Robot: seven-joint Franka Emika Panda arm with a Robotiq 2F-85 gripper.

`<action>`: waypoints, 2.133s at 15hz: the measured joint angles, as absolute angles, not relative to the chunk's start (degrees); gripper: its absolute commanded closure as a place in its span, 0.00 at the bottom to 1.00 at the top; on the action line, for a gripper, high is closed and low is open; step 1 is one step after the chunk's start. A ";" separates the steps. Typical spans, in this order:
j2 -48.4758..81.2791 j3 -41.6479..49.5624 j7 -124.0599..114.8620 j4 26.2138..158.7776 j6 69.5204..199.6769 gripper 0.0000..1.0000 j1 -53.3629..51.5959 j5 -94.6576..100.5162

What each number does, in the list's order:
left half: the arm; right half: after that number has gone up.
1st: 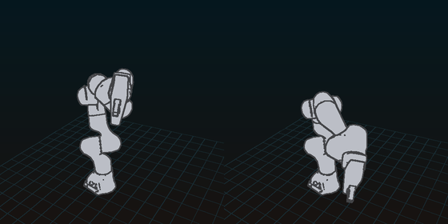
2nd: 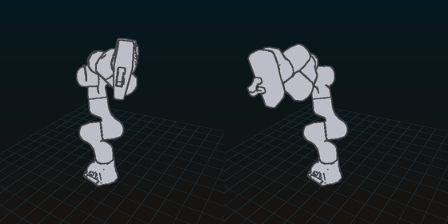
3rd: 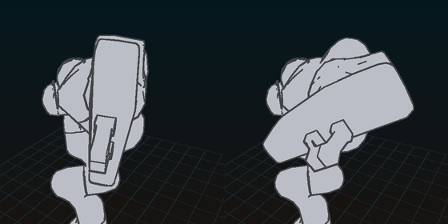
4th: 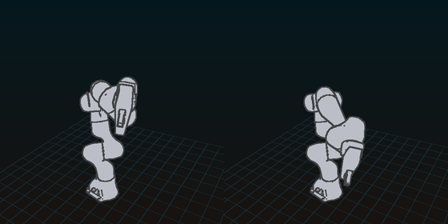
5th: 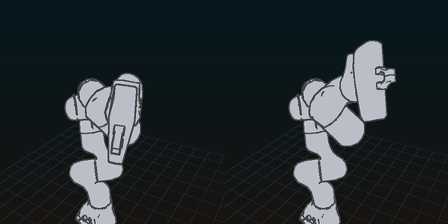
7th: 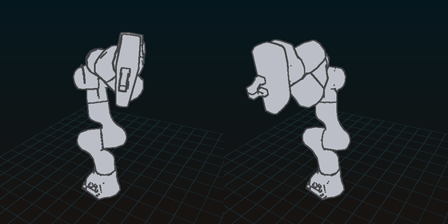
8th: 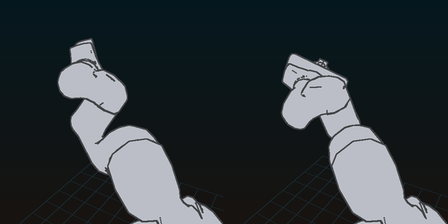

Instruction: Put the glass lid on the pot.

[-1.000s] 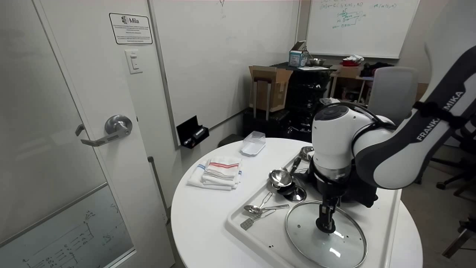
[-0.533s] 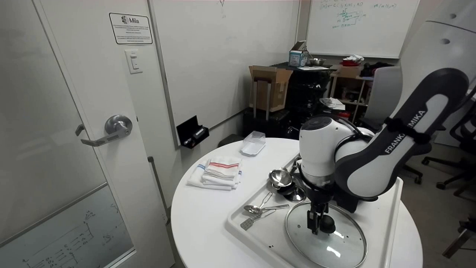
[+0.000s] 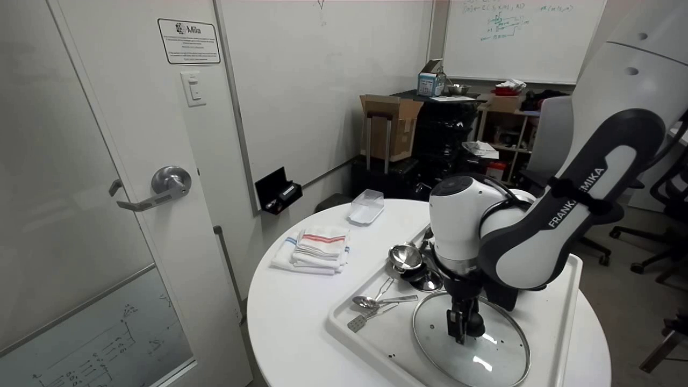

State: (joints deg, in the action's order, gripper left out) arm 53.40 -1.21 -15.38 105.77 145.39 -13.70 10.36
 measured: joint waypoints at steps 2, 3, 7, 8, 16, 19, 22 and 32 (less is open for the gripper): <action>53.40 -1.13 -15.37 105.80 145.24 0.33 -13.69 10.36; 53.40 -1.10 -15.37 105.80 145.24 0.40 -13.68 10.36; 53.07 -0.70 -15.21 105.79 144.90 0.68 -13.60 10.34; 52.69 -0.77 -14.68 105.83 144.69 0.68 -13.53 10.13; 50.37 -0.83 -13.43 108.43 144.76 0.75 -13.47 9.96; 46.89 -1.10 -13.43 112.53 145.01 0.75 -13.50 9.96; 41.33 -1.53 -13.43 117.28 145.05 0.75 -13.48 9.96; 22.37 -3.52 -13.43 128.24 144.88 0.75 -13.20 8.56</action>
